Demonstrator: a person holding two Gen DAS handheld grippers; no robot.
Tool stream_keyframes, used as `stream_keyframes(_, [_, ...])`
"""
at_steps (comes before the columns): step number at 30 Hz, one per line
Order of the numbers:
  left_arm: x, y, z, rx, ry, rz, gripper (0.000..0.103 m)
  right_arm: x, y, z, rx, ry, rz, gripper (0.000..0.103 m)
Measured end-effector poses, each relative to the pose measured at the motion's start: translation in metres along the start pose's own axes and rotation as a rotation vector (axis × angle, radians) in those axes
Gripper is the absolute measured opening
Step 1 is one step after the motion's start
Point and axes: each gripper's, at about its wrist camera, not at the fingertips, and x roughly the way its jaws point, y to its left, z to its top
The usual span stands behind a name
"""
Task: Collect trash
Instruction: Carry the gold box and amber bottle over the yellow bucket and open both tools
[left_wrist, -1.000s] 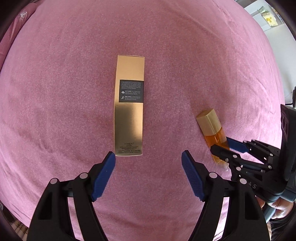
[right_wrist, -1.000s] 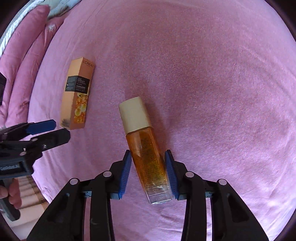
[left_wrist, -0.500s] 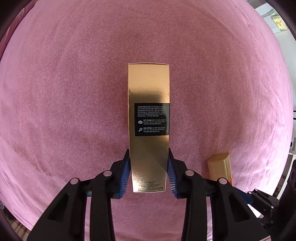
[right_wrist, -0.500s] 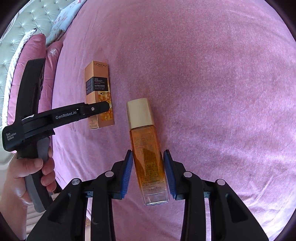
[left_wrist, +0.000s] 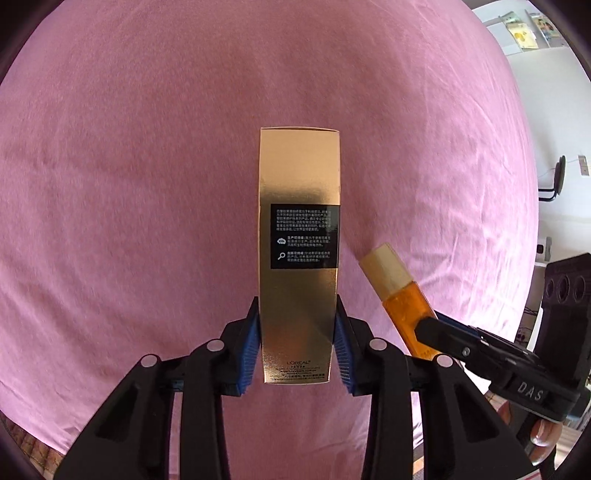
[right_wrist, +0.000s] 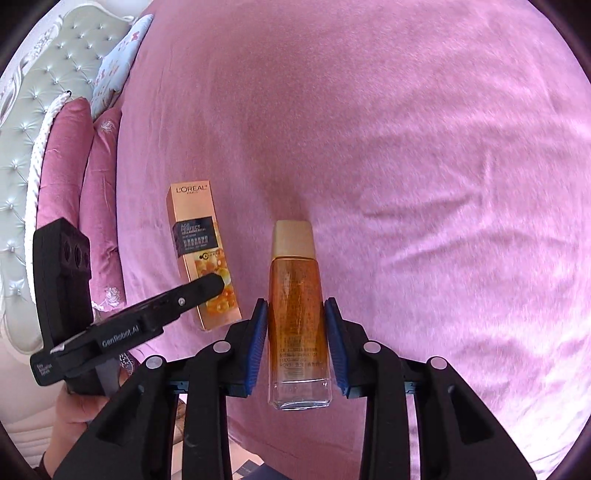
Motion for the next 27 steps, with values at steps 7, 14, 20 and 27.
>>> stream_keyframes(7, [-0.001,-0.006,-0.086,0.041,0.049,-0.043,0.036,-0.018,-0.027,-0.079,0.136,-0.031,0.066,0.031])
stream_keyframes(14, [-0.001,-0.019,-0.151,0.147,0.092,-0.035,0.036,-0.028,-0.05,-0.148,0.25,-0.09,0.125,0.031])
stream_keyframes(20, [0.006,-0.049,-0.182,0.253,0.112,-0.019,0.036,-0.049,-0.066,-0.19,0.319,-0.178,0.143,0.031])
stream_keyframes(27, [0.015,-0.11,-0.204,0.394,0.14,-0.011,0.036,-0.089,-0.105,-0.236,0.389,-0.286,0.161,0.031])
